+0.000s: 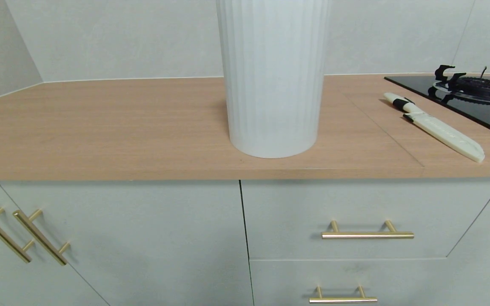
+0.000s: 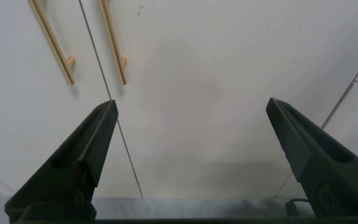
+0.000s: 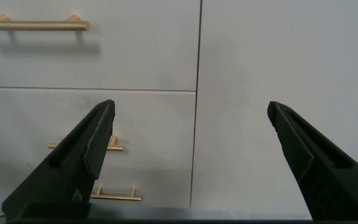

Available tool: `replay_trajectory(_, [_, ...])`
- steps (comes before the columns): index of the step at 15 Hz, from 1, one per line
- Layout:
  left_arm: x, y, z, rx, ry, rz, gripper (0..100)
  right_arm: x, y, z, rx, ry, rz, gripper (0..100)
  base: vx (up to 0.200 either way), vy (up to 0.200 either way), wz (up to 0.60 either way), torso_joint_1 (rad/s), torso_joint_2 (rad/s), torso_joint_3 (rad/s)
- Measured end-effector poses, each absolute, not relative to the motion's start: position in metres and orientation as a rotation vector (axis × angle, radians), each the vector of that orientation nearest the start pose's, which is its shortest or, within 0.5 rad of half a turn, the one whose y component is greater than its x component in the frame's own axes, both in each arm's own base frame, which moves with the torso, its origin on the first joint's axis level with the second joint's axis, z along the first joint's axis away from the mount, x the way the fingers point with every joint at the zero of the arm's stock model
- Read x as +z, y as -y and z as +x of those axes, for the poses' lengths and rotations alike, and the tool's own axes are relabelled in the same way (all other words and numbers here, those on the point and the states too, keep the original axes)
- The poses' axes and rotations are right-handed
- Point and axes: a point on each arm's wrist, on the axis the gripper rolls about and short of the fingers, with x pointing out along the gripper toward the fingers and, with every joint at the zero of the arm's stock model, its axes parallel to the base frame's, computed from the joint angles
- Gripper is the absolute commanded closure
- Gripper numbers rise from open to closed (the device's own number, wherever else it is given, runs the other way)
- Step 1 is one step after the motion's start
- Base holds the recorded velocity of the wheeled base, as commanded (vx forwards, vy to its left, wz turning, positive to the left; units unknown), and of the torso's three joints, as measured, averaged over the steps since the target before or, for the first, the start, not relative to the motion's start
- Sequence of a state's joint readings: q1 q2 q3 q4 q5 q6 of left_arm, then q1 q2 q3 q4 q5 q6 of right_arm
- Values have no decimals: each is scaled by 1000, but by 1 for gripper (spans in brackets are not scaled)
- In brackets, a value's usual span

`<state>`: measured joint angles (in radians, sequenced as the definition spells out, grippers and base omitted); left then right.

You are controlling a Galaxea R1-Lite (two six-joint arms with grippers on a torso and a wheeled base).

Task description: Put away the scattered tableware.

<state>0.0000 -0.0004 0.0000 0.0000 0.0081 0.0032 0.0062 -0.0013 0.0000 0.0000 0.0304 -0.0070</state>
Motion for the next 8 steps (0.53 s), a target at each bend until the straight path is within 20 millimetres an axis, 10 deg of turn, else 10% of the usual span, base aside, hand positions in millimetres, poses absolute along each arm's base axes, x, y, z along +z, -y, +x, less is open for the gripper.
replay_trajectory(8, [75,0,-23,8,0,3,0,75,-1,-23,36,1,-7,0,0,0,0,75,-275,-217])
